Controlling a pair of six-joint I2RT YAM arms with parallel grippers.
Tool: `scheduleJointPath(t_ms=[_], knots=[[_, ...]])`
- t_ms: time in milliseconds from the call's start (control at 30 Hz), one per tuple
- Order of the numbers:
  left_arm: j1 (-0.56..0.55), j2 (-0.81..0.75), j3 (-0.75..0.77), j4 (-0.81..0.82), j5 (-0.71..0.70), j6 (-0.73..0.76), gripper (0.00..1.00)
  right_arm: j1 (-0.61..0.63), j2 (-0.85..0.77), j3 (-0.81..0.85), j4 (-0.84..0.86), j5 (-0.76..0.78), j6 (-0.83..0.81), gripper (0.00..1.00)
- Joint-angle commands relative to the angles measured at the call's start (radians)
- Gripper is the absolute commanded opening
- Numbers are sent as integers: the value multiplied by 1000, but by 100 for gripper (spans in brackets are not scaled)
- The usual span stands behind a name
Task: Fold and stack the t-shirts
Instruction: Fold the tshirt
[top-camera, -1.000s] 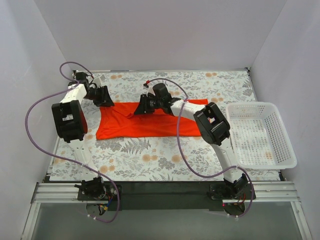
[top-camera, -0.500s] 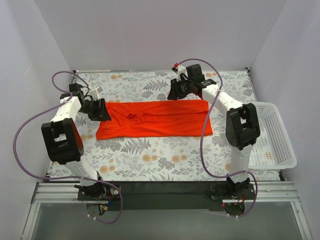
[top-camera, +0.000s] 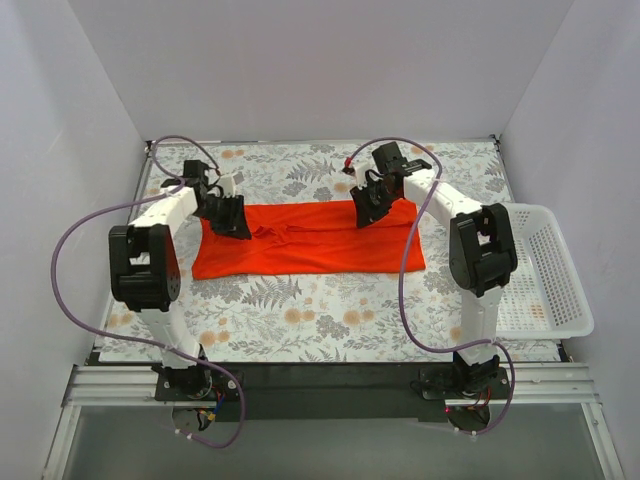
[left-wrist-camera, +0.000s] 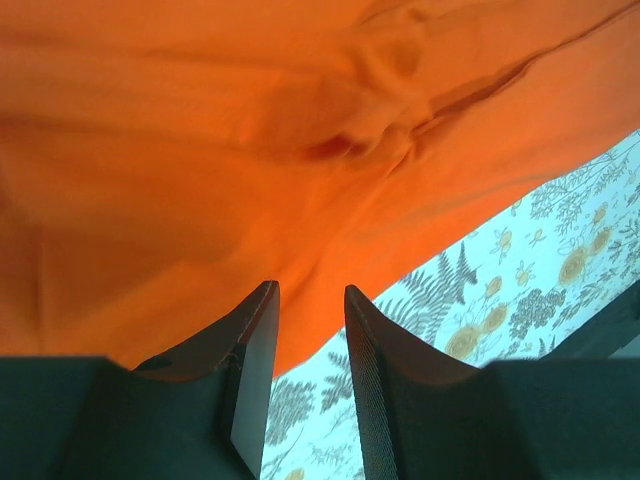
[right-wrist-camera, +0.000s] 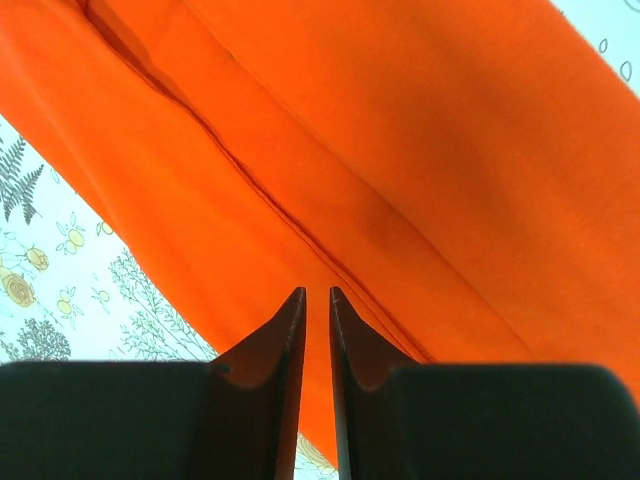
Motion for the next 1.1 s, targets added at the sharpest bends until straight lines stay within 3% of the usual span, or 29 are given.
scheduleJointPath(t_ms=[0,333,600,800,1067], knots=[[-88,63,56,70,-14,-59,32,-7,1,-1,-30,-3,-26,20],[-190,286,296,116,-112,-113,30,-34,-10,-45,-29,-20,-29,19],[-256,392,514,82,-192,-72,30,-42,-9,-54,-30,-35,-25,19],[-257,346,476,67,-217,-50,30,-45,-13,-71,-30,-9,-43,19],[-192,85,168,42,-223,-41,33,-47,3,-64,-35,199,-120,19]])
